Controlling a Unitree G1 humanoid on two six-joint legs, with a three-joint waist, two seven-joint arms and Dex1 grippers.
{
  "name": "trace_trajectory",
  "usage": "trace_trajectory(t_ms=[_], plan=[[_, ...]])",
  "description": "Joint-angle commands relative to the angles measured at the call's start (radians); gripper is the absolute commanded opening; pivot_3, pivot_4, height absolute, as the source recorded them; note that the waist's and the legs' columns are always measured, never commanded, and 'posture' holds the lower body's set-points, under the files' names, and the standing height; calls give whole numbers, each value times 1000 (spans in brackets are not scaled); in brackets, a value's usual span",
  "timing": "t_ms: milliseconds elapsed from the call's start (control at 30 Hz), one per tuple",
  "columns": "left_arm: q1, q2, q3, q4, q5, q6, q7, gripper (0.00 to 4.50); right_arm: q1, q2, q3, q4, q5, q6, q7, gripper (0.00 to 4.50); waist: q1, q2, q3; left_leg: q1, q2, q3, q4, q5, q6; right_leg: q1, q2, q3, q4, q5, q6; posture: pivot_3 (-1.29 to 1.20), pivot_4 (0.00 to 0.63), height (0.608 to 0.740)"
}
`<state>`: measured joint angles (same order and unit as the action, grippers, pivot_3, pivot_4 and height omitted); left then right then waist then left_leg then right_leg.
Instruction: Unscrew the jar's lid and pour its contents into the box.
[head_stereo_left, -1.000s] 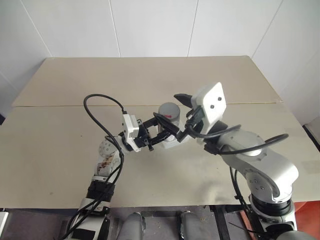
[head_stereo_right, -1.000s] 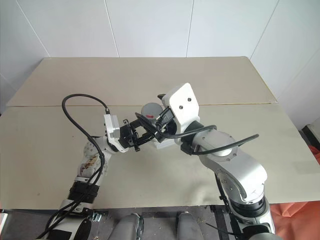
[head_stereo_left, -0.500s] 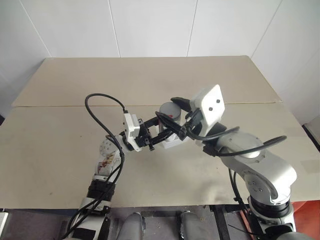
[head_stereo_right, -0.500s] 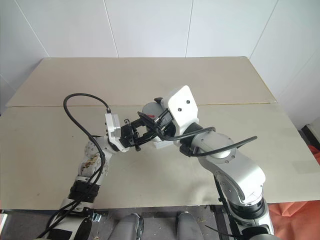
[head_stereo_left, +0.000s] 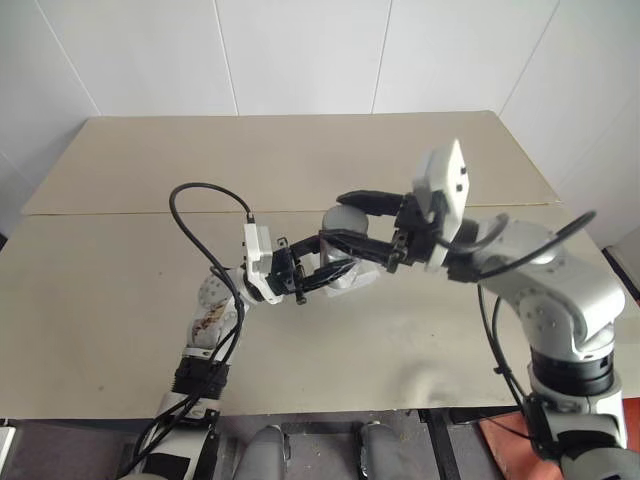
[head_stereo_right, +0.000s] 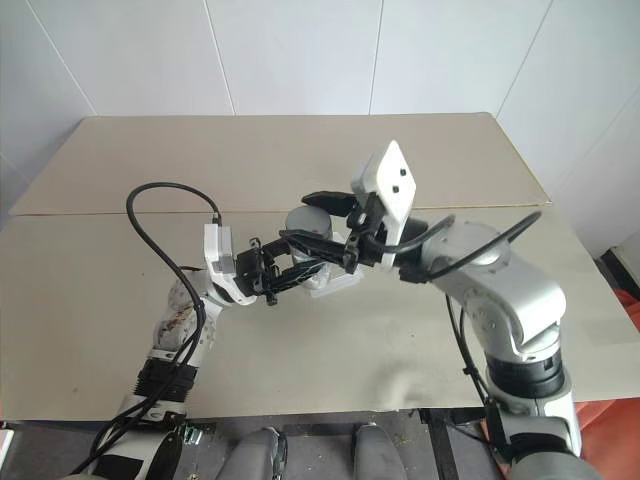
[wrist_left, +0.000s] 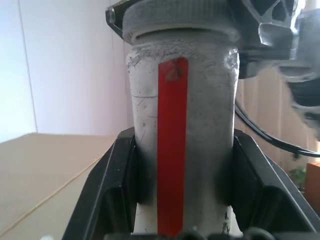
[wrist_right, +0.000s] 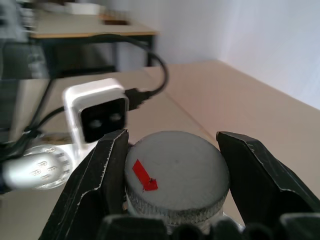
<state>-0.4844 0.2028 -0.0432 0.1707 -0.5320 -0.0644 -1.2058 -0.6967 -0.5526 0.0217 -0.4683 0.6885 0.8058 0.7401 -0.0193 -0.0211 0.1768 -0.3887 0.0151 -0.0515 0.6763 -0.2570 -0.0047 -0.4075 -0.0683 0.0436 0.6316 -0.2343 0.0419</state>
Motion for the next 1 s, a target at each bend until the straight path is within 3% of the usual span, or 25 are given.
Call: trace_trajectory(t_ms=[33,300,467,567,733,800,1000], plan=[[-20,-5,-22,-52,-10,2,-26,2111,-96,-18,13,137,15,-93,195,2771,-1,0,0,0,0,0,0,0,0,0,0,0,0,0,0,0,150,740],[11,-6,-33,-92,-13,24,-8,2111,-273,-17,100,452,-35,-188,543,2771,1,0,0,-1,0,0,0,0,0,0,0,0,0,0,0,0,150,740],[26,-7,-38,-109,-8,23,4,2111,-306,1,120,540,-91,-252,615,2771,2,0,0,-1,0,0,0,0,0,-1,0,0,0,0,0,0,150,740],[34,-2,-38,-115,-9,23,10,2111,-314,-1,116,548,-93,-213,608,2771,4,0,0,-1,0,0,0,0,0,-1,-1,0,0,0,0,0,150,740],[42,4,-36,-108,-8,28,17,2111,-293,-19,80,491,-99,-198,563,4358,4,1,0,-1,0,0,0,0,0,-1,-1,0,0,0,0,0,150,740],[47,4,-36,-107,-7,26,19,2111,-278,-34,51,457,-88,-196,548,4452,5,0,0,-1,0,0,0,0,0,-1,-1,0,0,0,0,0,150,740],[59,1,-23,-88,8,15,55,2111,-182,-111,-79,150,-41,-80,309,4452,7,1,0,-3,-1,0,0,0,0,-3,-2,0,0,0,0,0,150,740]])
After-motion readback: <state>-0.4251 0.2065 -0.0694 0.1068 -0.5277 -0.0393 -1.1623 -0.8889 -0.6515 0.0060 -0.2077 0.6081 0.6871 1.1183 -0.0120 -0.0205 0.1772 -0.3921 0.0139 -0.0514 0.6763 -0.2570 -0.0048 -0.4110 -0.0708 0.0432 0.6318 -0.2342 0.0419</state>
